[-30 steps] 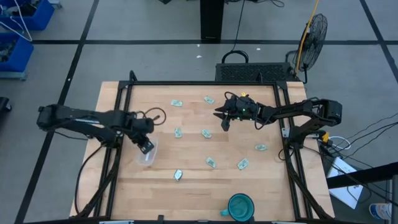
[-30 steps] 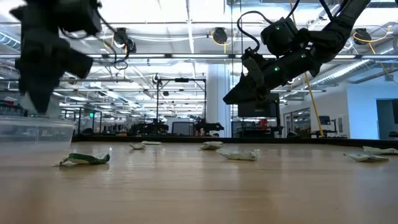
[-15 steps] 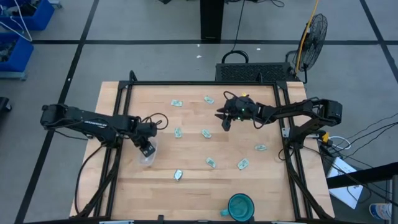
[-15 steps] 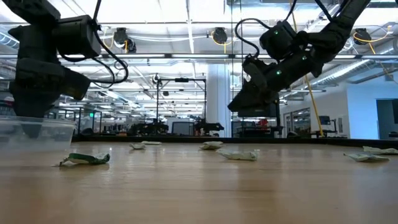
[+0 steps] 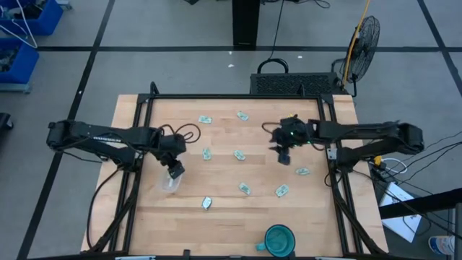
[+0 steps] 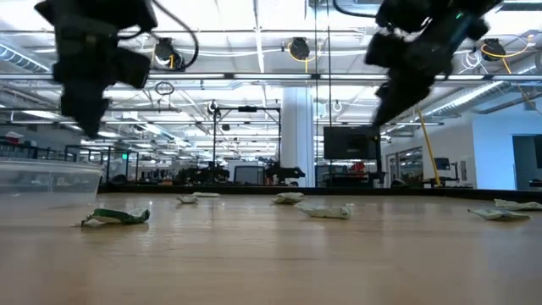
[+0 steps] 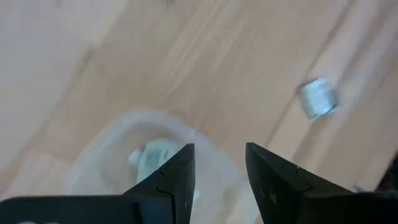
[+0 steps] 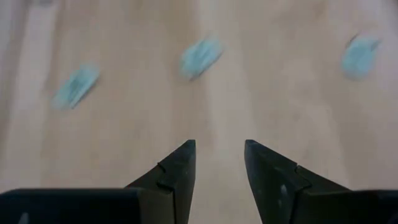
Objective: Pick and place Stevia / Truvia into bins
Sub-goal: Put the light green stevia packet into the transparent bin
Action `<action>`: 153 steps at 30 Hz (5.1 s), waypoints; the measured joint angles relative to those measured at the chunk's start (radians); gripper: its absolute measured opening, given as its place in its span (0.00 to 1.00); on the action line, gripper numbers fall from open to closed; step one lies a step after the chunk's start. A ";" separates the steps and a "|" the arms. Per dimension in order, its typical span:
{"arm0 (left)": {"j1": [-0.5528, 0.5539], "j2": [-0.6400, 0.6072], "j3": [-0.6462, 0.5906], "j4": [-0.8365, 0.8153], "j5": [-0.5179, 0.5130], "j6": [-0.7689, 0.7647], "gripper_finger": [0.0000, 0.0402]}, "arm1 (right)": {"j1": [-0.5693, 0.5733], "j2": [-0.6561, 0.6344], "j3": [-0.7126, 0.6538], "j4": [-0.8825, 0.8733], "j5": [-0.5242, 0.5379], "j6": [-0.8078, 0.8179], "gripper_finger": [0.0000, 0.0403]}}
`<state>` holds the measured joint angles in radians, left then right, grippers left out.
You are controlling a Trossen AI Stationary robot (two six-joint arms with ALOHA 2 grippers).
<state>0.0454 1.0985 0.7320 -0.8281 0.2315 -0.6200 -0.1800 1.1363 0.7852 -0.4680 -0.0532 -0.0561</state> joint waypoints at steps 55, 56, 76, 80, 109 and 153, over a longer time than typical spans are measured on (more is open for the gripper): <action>0.087 0.000 0.119 0.350 -0.214 0.010 0.37 | 0.171 -0.031 -0.282 0.178 -0.133 0.510 0.00; 0.090 0.001 0.119 0.368 -0.224 0.012 0.37 | 0.167 -0.029 -0.274 0.263 -0.122 0.516 0.00; 0.125 0.124 0.119 0.964 -0.461 0.193 0.37 | -0.043 0.277 -0.034 1.281 0.202 0.525 0.00; 0.124 0.180 0.118 0.974 -0.440 0.204 0.37 | -0.043 0.375 0.065 1.232 0.173 0.500 0.00; 0.177 0.278 0.118 1.086 -0.336 0.277 0.37 | -0.046 0.472 0.171 1.162 0.048 0.485 0.00; 0.239 -0.005 0.121 0.518 -0.145 0.338 0.02 | -0.063 0.426 0.170 1.227 0.050 0.302 0.35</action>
<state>0.2847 1.0934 0.8528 -0.3096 0.0861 -0.2818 -0.2428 1.5619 0.9550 0.7594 -0.0036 0.2459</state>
